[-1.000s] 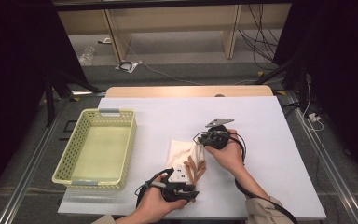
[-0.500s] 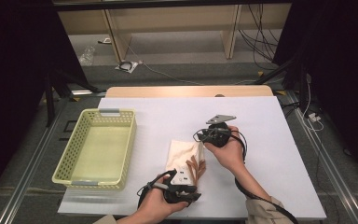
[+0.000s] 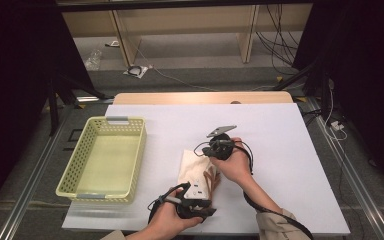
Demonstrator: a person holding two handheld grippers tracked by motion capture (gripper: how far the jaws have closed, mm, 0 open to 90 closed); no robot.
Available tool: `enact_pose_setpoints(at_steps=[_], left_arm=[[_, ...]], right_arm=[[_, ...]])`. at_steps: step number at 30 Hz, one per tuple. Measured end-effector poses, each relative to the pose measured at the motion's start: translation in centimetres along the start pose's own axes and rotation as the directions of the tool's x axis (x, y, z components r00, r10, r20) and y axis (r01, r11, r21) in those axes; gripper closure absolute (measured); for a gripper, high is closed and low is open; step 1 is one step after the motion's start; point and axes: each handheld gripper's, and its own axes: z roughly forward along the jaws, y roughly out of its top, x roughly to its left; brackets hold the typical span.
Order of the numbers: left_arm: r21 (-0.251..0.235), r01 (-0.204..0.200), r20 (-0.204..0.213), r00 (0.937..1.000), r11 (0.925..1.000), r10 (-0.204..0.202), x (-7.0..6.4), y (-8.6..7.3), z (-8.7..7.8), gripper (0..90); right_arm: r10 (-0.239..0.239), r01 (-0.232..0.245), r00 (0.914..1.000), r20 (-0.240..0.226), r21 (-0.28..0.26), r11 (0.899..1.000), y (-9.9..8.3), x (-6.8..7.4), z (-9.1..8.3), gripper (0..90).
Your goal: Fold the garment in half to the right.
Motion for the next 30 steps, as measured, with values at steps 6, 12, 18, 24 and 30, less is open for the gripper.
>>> enact_pose_setpoints(at_steps=[6, 12, 18, 24, 30], left_arm=[[-0.012, 0.004, 0.003, 1.0, 0.9999, -0.004, 0.0, 0.1, -0.3, 64.0], [-0.047, 0.018, 0.008, 0.9998, 0.9987, -0.017, 0.0, 0.3, -1.1, 55.0], [-0.08, 0.026, -0.004, 0.9996, 0.9964, -0.027, 0.4, 0.1, -2.3, 48.8], [-0.057, 0.043, -0.061, 0.9971, 0.9975, -0.047, 1.9, -1.0, -3.7, 59.7], [-0.03, 0.075, -0.091, 0.9928, 0.9967, -0.077, 3.0, -1.7, -4.0, 68.8]], right_arm=[[0.016, -0.017, 0.9997, 0.018, 0.043, 0.999, -0.8, -0.6, -0.3, 89.1], [0.052, -0.053, 0.9983, 0.025, 0.062, 0.997, -1.8, -1.6, -0.9, 88.5], [0.066, -0.069, 0.9971, 0.037, 0.078, 0.995, -2.5, -2.1, -0.8, 85.0], [0.094, -0.097, 0.9945, 0.046, 0.088, 0.991, -3.0, -2.6, -0.5, 83.9], [0.106, -0.11, 0.9931, 0.049, 0.08, 0.991, -3.2, -2.6, -0.1, 85.2]])
